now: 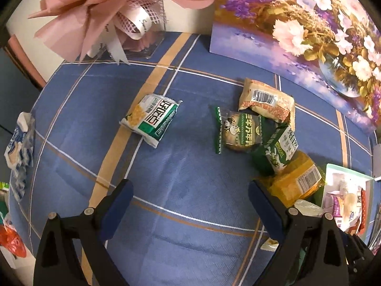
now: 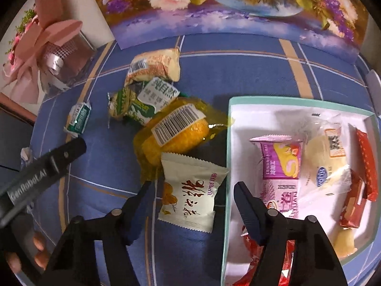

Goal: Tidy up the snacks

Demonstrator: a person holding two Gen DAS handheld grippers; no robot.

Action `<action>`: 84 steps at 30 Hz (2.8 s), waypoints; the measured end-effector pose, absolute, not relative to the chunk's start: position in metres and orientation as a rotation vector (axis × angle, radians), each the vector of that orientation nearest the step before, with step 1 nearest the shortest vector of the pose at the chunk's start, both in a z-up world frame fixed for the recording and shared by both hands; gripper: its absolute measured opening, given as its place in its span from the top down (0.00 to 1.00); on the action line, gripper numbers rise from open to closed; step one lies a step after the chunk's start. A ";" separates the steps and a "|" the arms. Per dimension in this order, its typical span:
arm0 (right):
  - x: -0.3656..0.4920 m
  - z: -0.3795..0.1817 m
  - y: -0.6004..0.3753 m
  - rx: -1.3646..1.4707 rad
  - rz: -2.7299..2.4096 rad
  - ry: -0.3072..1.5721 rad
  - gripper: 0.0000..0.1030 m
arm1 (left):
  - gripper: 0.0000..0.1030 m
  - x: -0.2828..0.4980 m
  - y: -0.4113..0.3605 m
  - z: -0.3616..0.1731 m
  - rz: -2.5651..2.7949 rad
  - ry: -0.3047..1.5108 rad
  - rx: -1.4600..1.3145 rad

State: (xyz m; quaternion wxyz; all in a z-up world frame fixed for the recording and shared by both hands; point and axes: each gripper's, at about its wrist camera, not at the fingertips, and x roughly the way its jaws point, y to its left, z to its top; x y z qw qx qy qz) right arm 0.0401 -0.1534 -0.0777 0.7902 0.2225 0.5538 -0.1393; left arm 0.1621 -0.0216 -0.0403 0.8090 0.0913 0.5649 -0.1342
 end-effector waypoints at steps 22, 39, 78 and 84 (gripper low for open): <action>0.026 -0.081 -0.151 0.420 -0.237 1.132 0.41 | 0.06 0.167 -0.005 -0.089 -0.507 1.127 0.148; 0.035 -0.091 -0.132 0.354 -0.207 1.157 0.45 | 0.06 0.164 -0.003 -0.094 -0.504 1.146 0.094; 0.044 -0.113 -0.081 0.219 -0.104 1.205 0.47 | 0.06 0.153 -0.018 -0.093 -0.554 1.132 0.152; 0.034 -0.096 -0.088 0.259 -0.087 1.162 0.47 | 0.06 0.151 -0.020 -0.085 -0.575 1.120 0.120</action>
